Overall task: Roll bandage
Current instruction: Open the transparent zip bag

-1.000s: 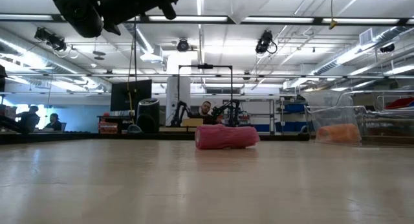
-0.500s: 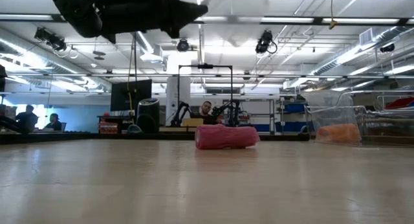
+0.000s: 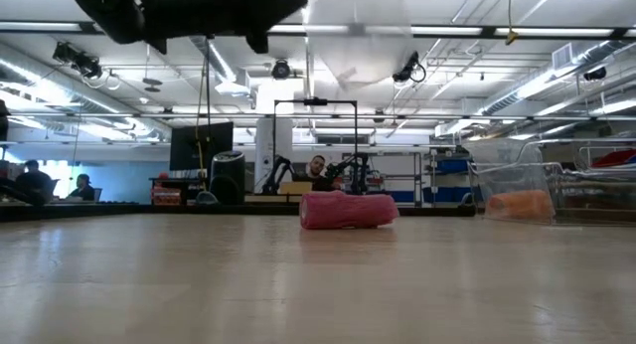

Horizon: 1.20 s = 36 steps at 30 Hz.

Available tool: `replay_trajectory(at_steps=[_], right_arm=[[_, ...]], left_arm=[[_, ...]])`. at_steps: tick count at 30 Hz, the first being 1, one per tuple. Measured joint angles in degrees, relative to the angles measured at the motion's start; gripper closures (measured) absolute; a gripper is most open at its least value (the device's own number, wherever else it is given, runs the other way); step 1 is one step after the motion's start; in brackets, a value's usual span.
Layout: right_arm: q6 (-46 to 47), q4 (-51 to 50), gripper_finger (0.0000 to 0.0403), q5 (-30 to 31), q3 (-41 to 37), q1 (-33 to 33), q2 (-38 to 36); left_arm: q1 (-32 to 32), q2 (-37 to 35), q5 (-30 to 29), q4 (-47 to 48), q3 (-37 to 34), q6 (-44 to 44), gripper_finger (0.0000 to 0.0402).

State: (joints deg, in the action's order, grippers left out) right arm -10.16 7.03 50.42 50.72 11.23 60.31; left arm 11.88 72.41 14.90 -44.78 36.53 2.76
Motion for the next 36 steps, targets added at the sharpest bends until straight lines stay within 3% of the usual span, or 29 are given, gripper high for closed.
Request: replay_trajectory(at_steps=[5,12,21,25,29,36], right_arm=[[1.8,-3.8,0.0221,1.2,0.0,-0.1,0.0],[7.2,-11.0,0.0216,0.7,0.0,1.5,0.1],[13.1,-4.2,0.0243,-22.2,0.0,-2.9,9.1],[8.2,3.5,0.0258,-25.4,0.4,-4.7,15.9],[4.4,3.9,0.0258,-26.7,5.8,-6.1,22.2],[1.7,-5.0,0.0246,-30.6,18.9,-7.7,31.1]], left_arm=[[0.0,-5.4,-0.4,6.1,0.0,0.8,0.0400],[0.0,-9.6,-14.7,26.9,0.1,11.3,0.0400],[-0.9,-9.8,-15.4,32.9,0.0,14.8,0.0399],[-2.0,-9.8,-14.3,34.9,1.0,15.3,0.0399],[-3.1,-9.0,-14.3,38.9,2.9,16.7,0.0399],[-5.2,-5.1,-16.4,42.2,6.5,19.7,0.0399]])
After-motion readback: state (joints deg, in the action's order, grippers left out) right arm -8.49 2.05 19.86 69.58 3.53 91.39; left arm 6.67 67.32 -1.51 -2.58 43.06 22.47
